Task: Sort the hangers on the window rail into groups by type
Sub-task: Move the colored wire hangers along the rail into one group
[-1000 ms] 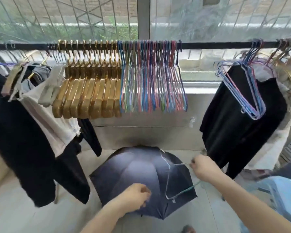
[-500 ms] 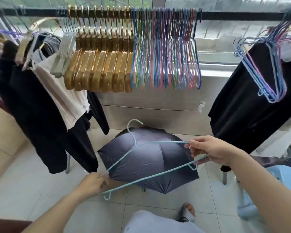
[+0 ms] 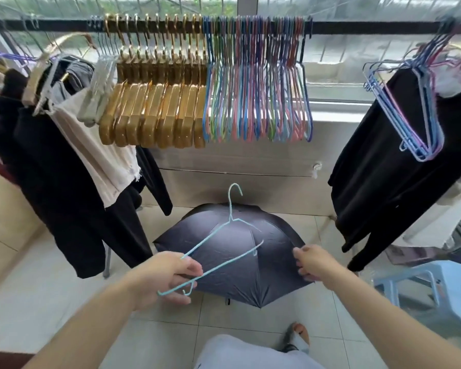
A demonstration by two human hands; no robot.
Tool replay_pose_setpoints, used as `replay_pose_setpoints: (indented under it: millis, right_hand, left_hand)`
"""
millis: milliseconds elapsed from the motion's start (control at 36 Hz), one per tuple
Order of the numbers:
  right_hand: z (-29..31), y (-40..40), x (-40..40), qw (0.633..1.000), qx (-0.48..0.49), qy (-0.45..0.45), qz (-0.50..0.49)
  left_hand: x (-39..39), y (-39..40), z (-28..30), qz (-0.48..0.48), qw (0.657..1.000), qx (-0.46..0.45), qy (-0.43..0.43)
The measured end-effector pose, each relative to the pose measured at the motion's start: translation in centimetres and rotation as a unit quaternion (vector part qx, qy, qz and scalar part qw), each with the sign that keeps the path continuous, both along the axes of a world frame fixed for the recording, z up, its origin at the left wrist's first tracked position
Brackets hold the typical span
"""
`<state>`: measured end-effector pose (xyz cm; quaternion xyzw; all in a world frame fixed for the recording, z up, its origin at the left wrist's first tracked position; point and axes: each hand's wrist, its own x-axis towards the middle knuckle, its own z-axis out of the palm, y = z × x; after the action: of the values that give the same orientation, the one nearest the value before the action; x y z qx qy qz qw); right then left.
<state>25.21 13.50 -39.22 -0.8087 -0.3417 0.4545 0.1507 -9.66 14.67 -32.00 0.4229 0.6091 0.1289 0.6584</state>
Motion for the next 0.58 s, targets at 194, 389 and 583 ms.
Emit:
replay_pose_setpoints:
  millis: [194,389,583]
  right_hand:
    - [2.7,-0.8,-9.2,0.966,-0.009,0.252,0.062]
    - [3.2,-0.4,-9.1,0.917,0.033,0.386,-0.096]
    - [5.4,1.3,-2.7,0.923,0.133,0.316,-0.174]
  left_hand:
    - [8.9,0.3,-5.1,-0.002,0.992,0.089,0.092]
    - [15.2,-2.4,-3.2,-0.172,0.968,0.171,0.063]
    - [15.1,-0.9,-0.6,-0.368,0.887,0.251,0.124]
